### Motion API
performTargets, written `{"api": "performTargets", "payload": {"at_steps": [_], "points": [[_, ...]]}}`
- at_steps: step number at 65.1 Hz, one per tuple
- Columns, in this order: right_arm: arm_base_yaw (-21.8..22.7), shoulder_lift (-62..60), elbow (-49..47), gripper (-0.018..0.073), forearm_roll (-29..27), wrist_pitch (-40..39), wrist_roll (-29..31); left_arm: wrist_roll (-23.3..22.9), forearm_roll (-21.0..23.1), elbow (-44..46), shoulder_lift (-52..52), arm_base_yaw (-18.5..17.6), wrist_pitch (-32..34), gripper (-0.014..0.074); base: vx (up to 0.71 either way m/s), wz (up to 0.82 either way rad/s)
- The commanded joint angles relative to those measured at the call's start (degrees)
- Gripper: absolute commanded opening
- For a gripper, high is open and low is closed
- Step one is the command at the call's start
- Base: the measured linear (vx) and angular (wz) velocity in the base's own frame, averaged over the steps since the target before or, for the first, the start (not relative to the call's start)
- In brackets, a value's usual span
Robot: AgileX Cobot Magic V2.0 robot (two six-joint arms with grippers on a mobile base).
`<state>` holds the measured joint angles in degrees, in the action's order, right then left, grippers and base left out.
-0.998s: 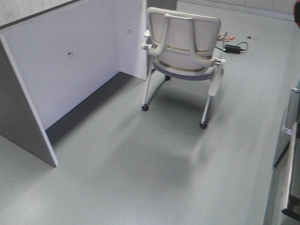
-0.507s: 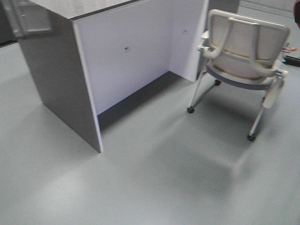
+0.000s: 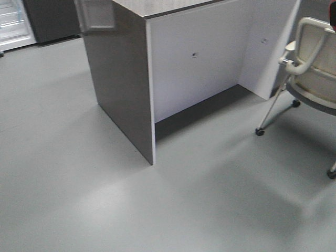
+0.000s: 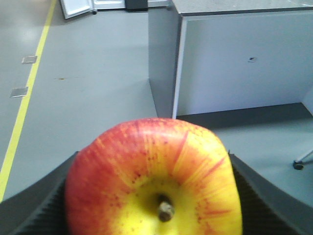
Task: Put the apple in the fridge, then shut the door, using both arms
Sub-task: 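Drive away from the counter past the desk holding the apple, then drive toward the open refrigerator with the apple in the right gripper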
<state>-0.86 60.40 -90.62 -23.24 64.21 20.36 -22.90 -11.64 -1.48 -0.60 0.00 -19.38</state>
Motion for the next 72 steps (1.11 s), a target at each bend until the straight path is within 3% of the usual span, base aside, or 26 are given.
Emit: {"api": "performTargets", "payload": {"at_steps": [1,72], "points": [[0.2,-0.5,-1.7,-0.0011,-1.5,-4.5,0.5,-0.4,-0.2,-1.6,-0.9,0.0,4.0,-0.0008,0.0,0.3],[0.2,-0.5,-1.7,-0.0011,-1.5,-4.5,0.5,-0.4,-0.2,-1.6,-0.9,0.0,4.0,-0.0008,0.08,0.44]]}}
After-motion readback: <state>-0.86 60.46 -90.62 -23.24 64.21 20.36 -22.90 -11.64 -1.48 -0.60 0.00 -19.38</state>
